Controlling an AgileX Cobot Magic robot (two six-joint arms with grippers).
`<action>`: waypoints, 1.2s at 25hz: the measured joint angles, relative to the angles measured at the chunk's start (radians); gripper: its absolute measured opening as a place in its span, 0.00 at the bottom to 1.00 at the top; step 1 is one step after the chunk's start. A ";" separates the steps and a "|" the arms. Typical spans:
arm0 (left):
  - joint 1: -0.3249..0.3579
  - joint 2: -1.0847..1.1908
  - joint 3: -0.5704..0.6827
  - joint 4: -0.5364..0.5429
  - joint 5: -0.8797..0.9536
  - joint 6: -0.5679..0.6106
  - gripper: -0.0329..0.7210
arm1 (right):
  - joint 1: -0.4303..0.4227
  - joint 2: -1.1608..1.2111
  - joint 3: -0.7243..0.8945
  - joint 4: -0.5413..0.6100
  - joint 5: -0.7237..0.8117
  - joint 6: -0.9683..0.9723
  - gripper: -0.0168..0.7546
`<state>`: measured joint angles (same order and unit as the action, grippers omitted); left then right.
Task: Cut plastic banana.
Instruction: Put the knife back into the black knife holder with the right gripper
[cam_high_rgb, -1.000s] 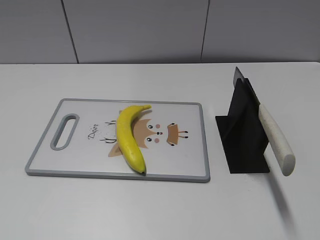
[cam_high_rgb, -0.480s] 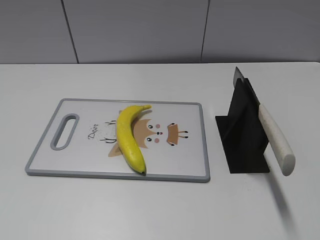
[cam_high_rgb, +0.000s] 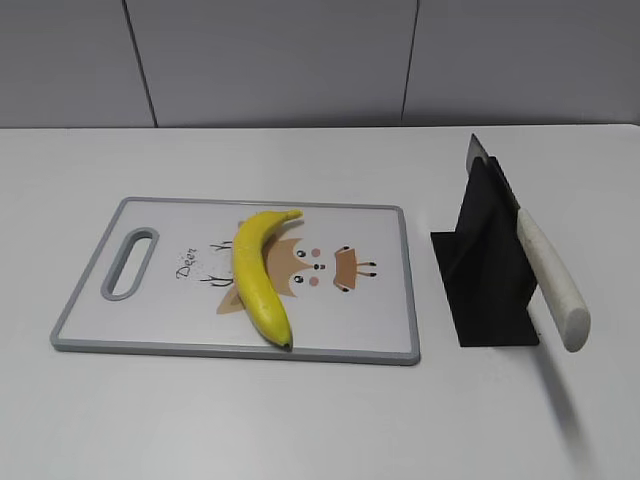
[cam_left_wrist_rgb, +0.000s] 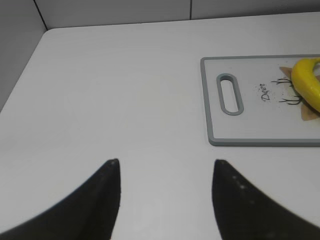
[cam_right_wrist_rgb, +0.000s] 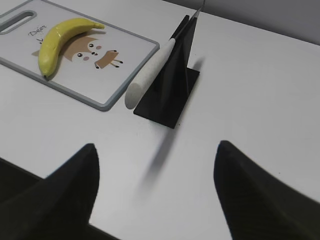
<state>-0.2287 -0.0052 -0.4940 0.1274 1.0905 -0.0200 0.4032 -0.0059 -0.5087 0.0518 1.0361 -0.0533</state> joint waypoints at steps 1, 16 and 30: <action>0.000 0.000 0.000 0.000 0.000 0.000 0.80 | 0.000 0.000 0.000 0.000 0.000 0.000 0.74; 0.007 0.000 0.000 0.000 0.000 0.000 0.80 | -0.058 0.000 0.000 0.001 0.001 0.000 0.74; 0.151 0.000 0.000 0.000 0.000 0.000 0.80 | -0.478 0.000 0.000 0.015 0.001 0.001 0.74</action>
<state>-0.0777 -0.0052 -0.4940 0.1274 1.0905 -0.0200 -0.0743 -0.0059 -0.5087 0.0673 1.0370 -0.0524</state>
